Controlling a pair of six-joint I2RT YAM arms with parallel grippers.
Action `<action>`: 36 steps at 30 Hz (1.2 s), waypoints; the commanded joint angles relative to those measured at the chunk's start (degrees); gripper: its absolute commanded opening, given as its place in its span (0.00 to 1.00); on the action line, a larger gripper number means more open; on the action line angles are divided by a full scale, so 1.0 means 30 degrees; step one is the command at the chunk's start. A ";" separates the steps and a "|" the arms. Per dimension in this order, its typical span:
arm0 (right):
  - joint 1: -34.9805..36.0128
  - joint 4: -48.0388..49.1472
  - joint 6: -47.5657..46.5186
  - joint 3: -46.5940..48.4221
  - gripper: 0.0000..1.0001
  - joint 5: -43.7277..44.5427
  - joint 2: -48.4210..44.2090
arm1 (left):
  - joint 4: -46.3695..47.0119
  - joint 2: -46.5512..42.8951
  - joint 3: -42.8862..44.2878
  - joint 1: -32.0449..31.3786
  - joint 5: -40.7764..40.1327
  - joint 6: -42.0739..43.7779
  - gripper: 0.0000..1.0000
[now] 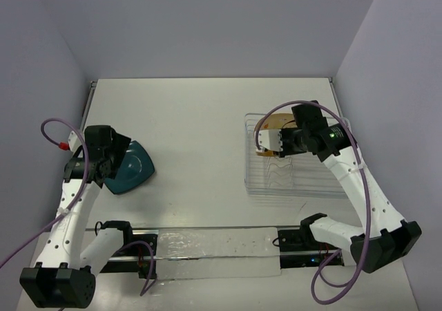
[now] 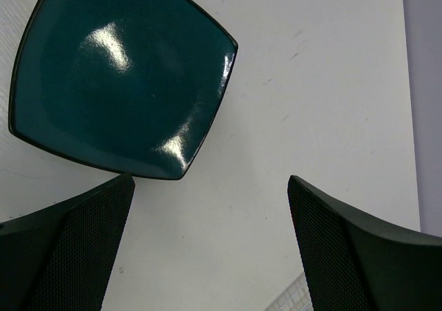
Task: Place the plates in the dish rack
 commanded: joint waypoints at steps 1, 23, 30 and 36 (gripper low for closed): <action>-0.0362 0.3715 -0.0271 0.0314 0.00 0.0064 0.0284 | -0.0416 -0.0609 0.0044 0.0143 -0.0554 -0.0310 0.99; -0.0780 0.4592 0.1706 -0.1428 0.11 -0.2097 0.2178 | -0.0521 0.0596 0.0487 0.0143 -0.0636 -0.0104 0.99; -0.1524 0.4681 0.2474 -0.0897 0.31 -0.2706 0.3604 | -0.0720 0.1015 0.0755 0.0143 -0.0697 -0.0222 0.99; -0.1854 0.4681 0.2737 -0.0581 0.62 -0.2382 0.4005 | -0.1078 0.1350 0.0806 0.0143 -0.0837 -0.0435 0.99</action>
